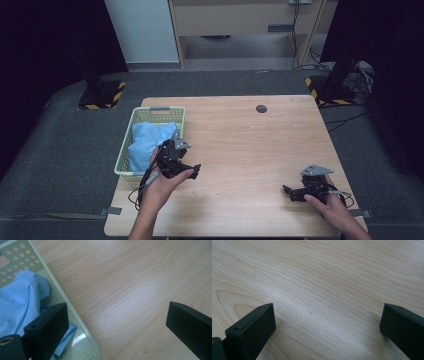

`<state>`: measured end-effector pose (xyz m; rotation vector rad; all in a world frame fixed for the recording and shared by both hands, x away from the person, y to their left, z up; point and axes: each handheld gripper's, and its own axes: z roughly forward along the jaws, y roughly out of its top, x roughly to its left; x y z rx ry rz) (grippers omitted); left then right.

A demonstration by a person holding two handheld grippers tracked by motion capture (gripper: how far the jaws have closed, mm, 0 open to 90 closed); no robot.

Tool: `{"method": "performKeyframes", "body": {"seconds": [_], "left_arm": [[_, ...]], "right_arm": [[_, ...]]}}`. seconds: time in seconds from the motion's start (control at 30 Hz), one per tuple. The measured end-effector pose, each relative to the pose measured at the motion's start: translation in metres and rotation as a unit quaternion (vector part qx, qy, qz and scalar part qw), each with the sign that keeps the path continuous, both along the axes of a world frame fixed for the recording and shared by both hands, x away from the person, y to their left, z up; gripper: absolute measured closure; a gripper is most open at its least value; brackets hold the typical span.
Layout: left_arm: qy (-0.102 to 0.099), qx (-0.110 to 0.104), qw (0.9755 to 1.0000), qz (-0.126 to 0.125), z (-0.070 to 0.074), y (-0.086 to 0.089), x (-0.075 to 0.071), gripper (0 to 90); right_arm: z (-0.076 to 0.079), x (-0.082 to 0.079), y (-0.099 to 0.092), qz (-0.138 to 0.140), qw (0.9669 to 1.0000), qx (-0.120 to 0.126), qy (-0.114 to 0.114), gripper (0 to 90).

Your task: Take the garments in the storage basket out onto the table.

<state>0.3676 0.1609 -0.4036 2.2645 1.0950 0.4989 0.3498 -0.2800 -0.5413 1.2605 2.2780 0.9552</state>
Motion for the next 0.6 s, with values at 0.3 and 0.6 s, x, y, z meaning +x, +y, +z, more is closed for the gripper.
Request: {"method": "performKeyframes", "body": {"seconds": [0.3,0.6], "left_arm": [[0.013,-0.002,0.9999,-0.009,0.005,0.000,0.018,4.3],[0.014,0.008,0.9993,-0.033,0.012,0.005,0.034,4.1]], "right_arm": [[0.000,0.001,0.001,0.004,1.0000,0.000,-0.001,0.6],[0.000,0.003,0.001,0.004,1.0000,0.000,-0.001,0.5]]}}
